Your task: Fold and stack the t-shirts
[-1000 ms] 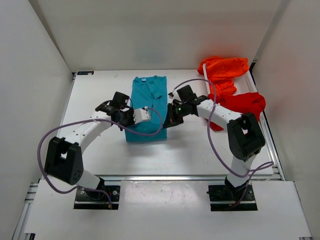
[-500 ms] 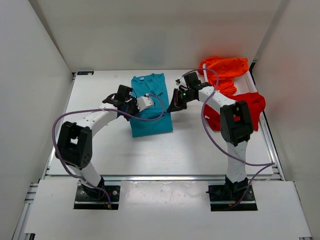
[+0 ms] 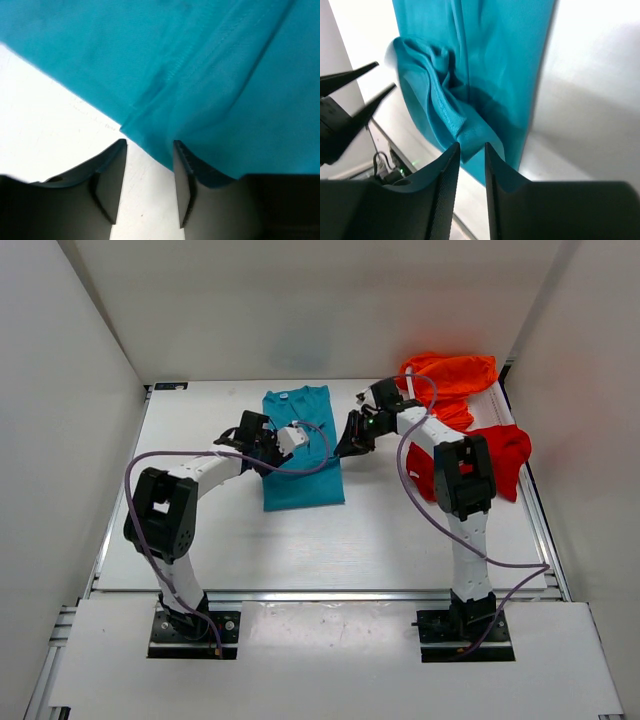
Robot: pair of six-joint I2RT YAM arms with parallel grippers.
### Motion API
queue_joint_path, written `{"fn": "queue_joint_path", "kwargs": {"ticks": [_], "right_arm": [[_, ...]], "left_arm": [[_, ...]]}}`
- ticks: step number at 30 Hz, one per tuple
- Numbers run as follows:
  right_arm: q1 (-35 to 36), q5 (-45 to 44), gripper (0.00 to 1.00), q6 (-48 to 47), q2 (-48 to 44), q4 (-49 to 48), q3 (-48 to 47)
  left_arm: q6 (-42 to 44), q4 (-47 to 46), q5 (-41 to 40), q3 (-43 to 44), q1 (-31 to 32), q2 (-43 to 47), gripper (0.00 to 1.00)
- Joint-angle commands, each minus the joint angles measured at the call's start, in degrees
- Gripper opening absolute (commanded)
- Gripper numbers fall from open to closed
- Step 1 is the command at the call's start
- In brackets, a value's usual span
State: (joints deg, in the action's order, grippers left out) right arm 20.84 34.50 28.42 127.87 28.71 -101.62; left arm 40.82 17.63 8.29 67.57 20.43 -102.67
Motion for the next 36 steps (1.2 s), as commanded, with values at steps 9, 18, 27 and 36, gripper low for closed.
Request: {"fn": "queue_joint_path", "kwargs": {"ticks": [9,18,27,36], "right_arm": [[-4.23,-5.67,0.31,-5.13,-7.9,3.37,-1.48],[2.53,-4.44,0.01,-7.6,-8.78,3.9,5.12],[5.35,-5.58,0.0,-4.79,-0.19,4.25,0.48],[3.94,-8.75,0.0,-1.01,10.64,3.2,-17.36]], "left_arm": [[-9.09,-0.67,-15.95,10.38,-3.98,-1.04,0.6],[-7.85,7.78,-3.38,6.71,-0.48,2.04,0.6],[-14.8,3.47,-3.46,4.94,-1.09,0.37,0.61],[-15.24,3.03,-5.22,5.56,-2.85,-0.69,0.62]]}}
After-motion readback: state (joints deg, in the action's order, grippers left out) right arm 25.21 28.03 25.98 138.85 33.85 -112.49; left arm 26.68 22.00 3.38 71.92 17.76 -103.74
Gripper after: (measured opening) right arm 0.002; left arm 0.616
